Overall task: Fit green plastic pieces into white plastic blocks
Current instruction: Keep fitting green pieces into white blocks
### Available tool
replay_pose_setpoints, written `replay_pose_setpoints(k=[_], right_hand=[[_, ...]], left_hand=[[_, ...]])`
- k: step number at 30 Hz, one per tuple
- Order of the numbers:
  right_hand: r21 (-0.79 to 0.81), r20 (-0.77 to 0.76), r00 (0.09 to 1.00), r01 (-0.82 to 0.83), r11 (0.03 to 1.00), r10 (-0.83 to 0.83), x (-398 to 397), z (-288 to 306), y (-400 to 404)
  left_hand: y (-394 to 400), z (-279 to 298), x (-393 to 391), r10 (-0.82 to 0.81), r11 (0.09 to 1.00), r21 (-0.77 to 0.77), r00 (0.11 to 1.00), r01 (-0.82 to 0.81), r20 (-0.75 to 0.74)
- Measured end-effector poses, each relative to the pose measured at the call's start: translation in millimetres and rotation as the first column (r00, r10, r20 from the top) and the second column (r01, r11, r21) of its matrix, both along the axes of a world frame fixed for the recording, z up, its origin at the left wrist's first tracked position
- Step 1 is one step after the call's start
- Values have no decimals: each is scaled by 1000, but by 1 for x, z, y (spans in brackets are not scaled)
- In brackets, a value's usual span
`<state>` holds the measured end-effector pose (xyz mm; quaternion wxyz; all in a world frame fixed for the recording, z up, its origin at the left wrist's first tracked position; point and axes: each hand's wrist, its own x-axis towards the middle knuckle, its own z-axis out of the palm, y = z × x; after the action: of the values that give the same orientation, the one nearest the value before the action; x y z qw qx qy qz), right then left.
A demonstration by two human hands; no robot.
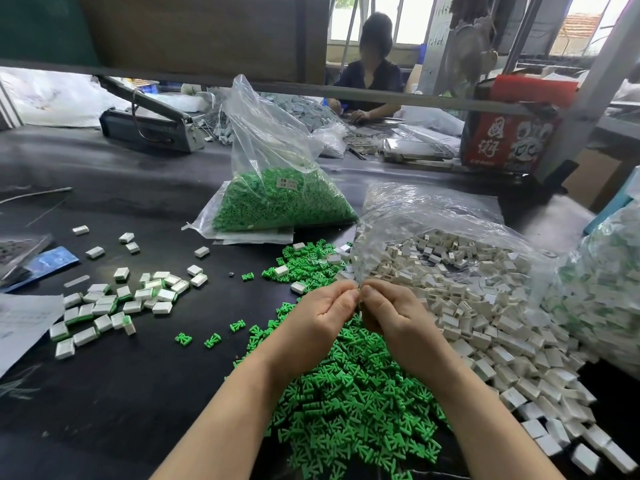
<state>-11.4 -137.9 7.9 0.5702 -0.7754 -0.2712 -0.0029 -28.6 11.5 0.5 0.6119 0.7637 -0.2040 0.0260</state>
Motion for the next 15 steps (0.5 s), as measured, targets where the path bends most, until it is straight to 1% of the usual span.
replay_pose_setpoints(k=[3,6,8,12,15], right_hand=[[-42,90,996,30,999,-26,-2,-1,2],[-168,186,980,105,980,-73,-4,-2,1],[-255,259,962,156,954,-88,-4,-1,0],[-408,384,921,231,883,-63,-7,2,-1],[-477,432,901,273,835,-48,-10,7,0]], left_hand=[[-4,-1,1,52,998,-38,998,-53,-20],[-6,-1,0,70,997,-37,997,-71,-25],[-8,1,-2,75,996,-43,997,-76,-37],[-7,5,-4,72,996,-49,996,-75,-52],[-7,6,-5,70,997,-35,996,-73,-63]])
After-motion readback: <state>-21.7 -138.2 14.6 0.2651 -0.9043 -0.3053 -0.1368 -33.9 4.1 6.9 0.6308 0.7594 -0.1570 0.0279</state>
